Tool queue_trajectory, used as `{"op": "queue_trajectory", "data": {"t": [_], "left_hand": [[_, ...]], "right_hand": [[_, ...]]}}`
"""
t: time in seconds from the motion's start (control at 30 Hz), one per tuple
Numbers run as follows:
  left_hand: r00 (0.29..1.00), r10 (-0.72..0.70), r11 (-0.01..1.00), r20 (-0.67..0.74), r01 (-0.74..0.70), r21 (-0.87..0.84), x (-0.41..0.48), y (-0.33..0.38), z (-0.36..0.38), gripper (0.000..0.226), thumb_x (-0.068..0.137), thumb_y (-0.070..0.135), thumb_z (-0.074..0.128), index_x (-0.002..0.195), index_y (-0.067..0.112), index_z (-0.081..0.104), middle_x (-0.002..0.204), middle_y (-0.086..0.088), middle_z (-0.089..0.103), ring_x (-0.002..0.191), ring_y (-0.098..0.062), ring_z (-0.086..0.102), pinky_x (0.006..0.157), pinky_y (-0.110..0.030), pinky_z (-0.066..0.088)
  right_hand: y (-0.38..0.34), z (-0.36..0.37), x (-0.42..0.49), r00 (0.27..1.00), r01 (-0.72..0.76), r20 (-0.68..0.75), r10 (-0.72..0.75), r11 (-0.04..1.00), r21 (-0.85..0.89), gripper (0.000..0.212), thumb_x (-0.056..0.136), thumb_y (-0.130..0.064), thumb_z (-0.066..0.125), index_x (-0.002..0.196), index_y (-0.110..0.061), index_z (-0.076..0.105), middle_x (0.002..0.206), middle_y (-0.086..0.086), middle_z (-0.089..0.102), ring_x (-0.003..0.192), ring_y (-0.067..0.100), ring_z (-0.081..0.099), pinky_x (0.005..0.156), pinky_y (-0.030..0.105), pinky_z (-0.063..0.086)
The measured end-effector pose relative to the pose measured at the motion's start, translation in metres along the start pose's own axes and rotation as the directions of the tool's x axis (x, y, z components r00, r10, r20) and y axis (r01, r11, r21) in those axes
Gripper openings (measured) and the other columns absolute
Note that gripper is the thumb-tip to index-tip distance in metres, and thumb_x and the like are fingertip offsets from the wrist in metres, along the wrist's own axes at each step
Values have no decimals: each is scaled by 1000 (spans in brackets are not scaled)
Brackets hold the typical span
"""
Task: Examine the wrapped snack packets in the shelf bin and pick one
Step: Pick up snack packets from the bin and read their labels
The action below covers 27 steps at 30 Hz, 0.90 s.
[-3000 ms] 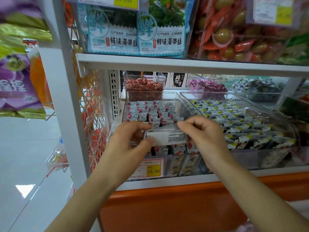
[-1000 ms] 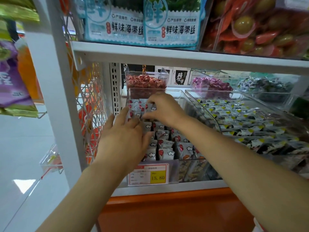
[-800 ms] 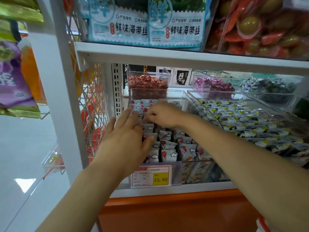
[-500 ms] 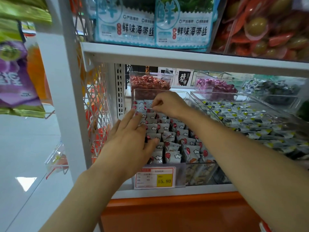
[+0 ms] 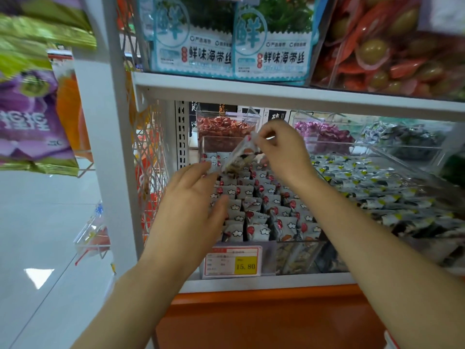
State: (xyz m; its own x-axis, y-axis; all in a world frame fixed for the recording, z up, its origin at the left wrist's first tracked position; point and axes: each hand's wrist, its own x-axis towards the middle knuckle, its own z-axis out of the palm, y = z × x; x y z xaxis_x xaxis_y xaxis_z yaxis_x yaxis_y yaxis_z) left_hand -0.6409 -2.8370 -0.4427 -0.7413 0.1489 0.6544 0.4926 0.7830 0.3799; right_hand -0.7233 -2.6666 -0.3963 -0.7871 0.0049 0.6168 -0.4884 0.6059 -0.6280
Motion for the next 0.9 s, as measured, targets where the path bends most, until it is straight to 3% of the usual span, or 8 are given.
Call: {"op": "queue_trajectory", "data": {"t": [0.07, 0.13, 0.27, 0.4, 0.53, 0.67, 0.9], "left_hand": [[998, -29, 999, -58, 27, -45, -4, 6, -2, 44, 91, 25, 53, 134, 14, 50, 140, 2, 45, 129, -13, 33, 104, -18, 18], [996, -75, 987, -47, 68, -146, -8, 11, -2, 46, 93, 25, 51, 137, 17, 44, 135, 5, 44, 119, -10, 45, 100, -20, 35], [980, -190, 932, 57, 198, -305, -14, 18, 0, 53, 94, 35, 45, 144, 24, 32, 118, 11, 51, 83, 5, 57, 63, -9, 46], [943, -248, 786, 220, 329, -523, -18, 20, 2, 37, 94, 31, 46, 129, 20, 51, 104, 6, 64, 80, -3, 65, 53, -15, 51], [896, -345, 595, 281, 440, -673, -18, 21, 1, 19, 95, 23, 48, 97, 14, 65, 85, -4, 70, 74, -12, 69, 53, -23, 55], [827, -452, 384, 335, 520, -763, -15, 20, -3, 25, 97, 23, 45, 94, 7, 63, 78, -10, 71, 67, -20, 69, 50, -24, 53], [821, -519, 410, 237, 483, -774, -15, 20, -5, 28, 99, 21, 40, 84, 5, 57, 54, -1, 64, 42, -13, 55, 39, -23, 46]], "right_hand": [[-6, -16, -18, 993, -38, -109, 52, 992, 123, 19, 93, -13, 55, 76, -20, 48, 83, -8, 55, 70, 10, 62, 59, 26, 53], [-9, -31, -38, 980, -111, -138, 146, 966, 235, 15, 93, -12, 53, 79, -17, 50, 84, -5, 59, 58, 7, 64, 54, 27, 55], [-13, -49, -75, 940, -279, -33, 340, 820, 500, 10, 93, -10, 54, 83, -8, 56, 78, 3, 64, 63, 16, 66, 63, 31, 59], [-15, -55, -95, 892, -377, 93, 442, 616, 691, 11, 92, -6, 53, 84, -2, 59, 81, 11, 65, 66, 18, 66, 58, 23, 55], [-14, -51, -102, 850, -441, 208, 485, 437, 784, 9, 87, -4, 55, 82, -2, 62, 75, 9, 70, 63, 15, 67, 56, 23, 55], [-11, -49, -103, 823, -492, 334, 461, 283, 823, 12, 69, -9, 63, 77, -5, 71, 78, 10, 72, 67, 16, 69, 58, 23, 56], [-9, -43, -106, 813, -479, 329, 480, 229, 847, 11, 64, -5, 63, 74, -1, 66, 68, 12, 69, 62, 17, 69, 53, 20, 55]]}}
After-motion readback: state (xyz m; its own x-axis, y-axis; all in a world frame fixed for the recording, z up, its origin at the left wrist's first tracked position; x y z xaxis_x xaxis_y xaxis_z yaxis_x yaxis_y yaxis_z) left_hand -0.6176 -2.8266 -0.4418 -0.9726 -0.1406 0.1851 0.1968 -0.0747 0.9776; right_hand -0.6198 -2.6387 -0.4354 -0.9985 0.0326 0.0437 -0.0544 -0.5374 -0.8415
